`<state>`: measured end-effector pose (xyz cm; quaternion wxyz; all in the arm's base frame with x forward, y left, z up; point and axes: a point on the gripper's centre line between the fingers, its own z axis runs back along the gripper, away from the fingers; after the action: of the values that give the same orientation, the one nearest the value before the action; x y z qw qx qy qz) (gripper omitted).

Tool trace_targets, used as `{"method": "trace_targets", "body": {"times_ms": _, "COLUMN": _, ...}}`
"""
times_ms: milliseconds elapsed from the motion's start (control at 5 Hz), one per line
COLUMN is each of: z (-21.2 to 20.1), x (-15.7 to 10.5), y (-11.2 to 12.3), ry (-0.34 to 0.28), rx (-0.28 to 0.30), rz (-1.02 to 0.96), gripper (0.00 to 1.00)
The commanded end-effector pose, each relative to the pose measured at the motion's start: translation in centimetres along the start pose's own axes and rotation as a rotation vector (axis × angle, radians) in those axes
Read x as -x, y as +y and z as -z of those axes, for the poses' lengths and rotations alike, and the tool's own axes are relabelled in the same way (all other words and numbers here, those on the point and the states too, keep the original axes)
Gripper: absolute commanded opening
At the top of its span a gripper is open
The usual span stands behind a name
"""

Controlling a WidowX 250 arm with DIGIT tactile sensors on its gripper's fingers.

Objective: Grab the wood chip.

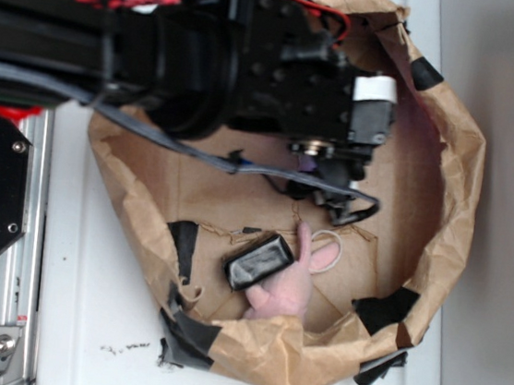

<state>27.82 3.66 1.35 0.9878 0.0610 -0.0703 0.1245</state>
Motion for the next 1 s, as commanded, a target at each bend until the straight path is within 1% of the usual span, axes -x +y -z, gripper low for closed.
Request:
{"method": "trace_targets", "body": {"times_ms": 0, "z": 0.3, "x": 0.7, "y": 0.5, "ry": 0.018, "rx": -0.023, "rz": 0.009, "gripper": 1.00}}
{"method": "trace_targets", "body": {"times_ms": 200, "z": 0.3, "x": 0.5, "y": 0.2, "ry": 0.019, "rx": -0.029, "rz": 0.017, "gripper": 1.00}}
{"method": "trace_targets", "body": {"times_ms": 400, "z": 0.8, "x": -0.3, "y": 0.4, "ry": 0.014, "rx": -0.032, "rz": 0.035, "gripper": 1.00}}
{"method": "trace_targets", "body": {"times_ms": 600, "z": 1.3, "x": -1.0, "y": 0.8, "ry": 0.012, "rx": -0.054, "rz": 0.055, "gripper": 1.00}}
{"method": "trace_targets", "body": {"times_ms": 800, "z": 1.6, "x": -1.2, "y": 1.1, "ry": 0.016, "rx": -0.051, "rz": 0.057, "gripper": 1.00}}
